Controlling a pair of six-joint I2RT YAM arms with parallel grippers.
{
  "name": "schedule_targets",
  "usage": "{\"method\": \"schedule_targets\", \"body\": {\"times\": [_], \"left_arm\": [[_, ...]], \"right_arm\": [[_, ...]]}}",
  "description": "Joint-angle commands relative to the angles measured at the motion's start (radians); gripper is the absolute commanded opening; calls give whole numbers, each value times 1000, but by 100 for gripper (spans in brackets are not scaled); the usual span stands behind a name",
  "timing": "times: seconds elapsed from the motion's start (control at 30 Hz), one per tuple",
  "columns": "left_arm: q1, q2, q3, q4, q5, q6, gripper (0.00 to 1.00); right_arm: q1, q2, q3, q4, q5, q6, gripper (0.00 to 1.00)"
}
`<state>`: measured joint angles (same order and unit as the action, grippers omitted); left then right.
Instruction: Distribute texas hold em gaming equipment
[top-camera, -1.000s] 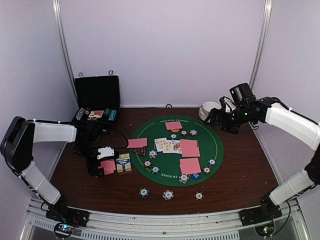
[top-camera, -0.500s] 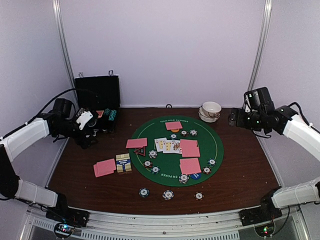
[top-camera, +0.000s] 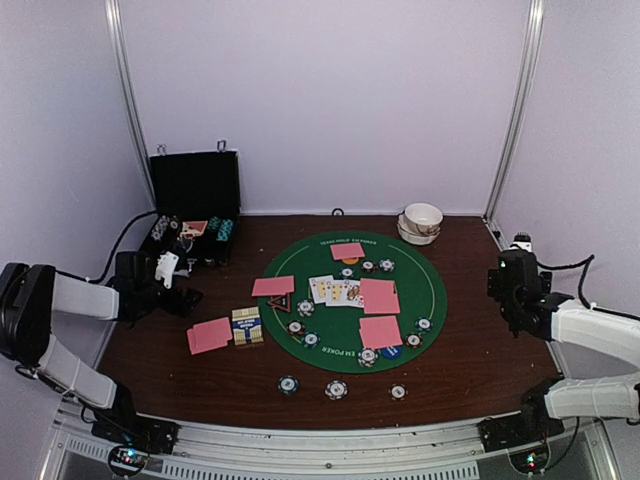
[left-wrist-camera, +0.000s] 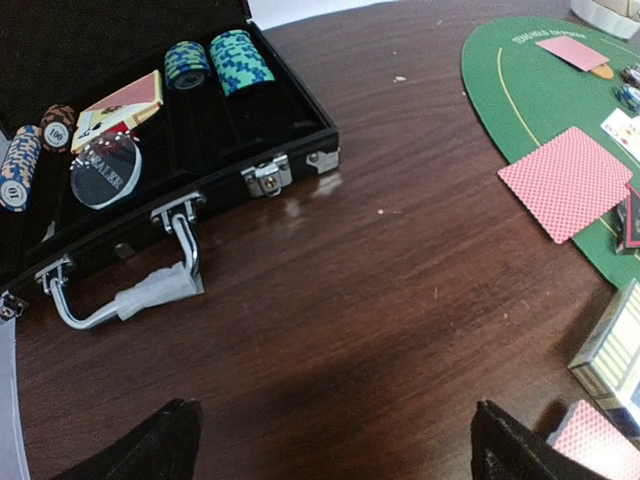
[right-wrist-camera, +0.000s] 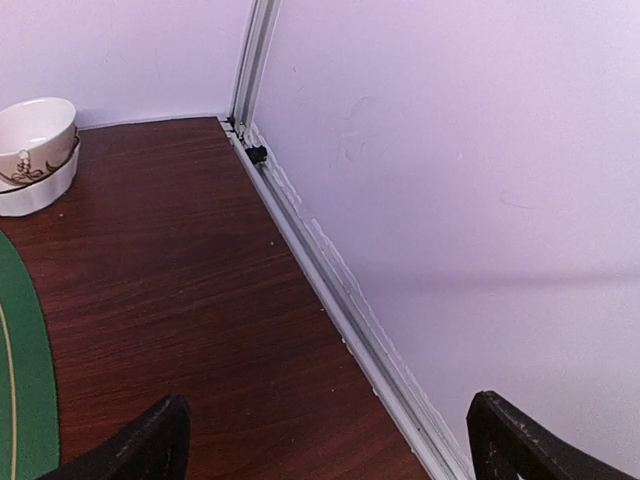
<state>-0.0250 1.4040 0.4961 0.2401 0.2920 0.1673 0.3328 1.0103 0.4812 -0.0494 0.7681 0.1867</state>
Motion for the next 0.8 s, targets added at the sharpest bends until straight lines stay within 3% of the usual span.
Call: {"method": "schedule_targets", "body": {"times": [0.0, 0.17, 0.33, 0.47, 0.5, 0.57, 0.7, 0.77], "left_arm": [[11, 65, -56, 392, -31, -82, 97], [16, 164, -212, 776, -69, -109, 97], [16, 153, -165, 664, -129, -127, 98], [16, 159, -159, 668, -156, -141, 98], [16, 163, -159, 676, -160, -144, 98], [16, 160, -154, 658, -173, -150, 98], [16, 163, -148, 651, -200, -160, 98], [16, 163, -145, 650, -204, -162, 98]], "right_arm": [[-35, 57, -118, 433, 58, -127, 99], [-84, 204, -192, 836, -55, -173, 100], [-154, 397, -167, 1005, -253, -237, 100], [-194, 534, -156, 1110, -440, -267, 99], [-196, 572, -149, 1151, -445, -285, 100], [-209, 544, -119, 1049, -434, -246, 99], [-231, 546, -108, 1023, -437, -220, 99], [-231, 559, -120, 1074, -437, -234, 100]]}}
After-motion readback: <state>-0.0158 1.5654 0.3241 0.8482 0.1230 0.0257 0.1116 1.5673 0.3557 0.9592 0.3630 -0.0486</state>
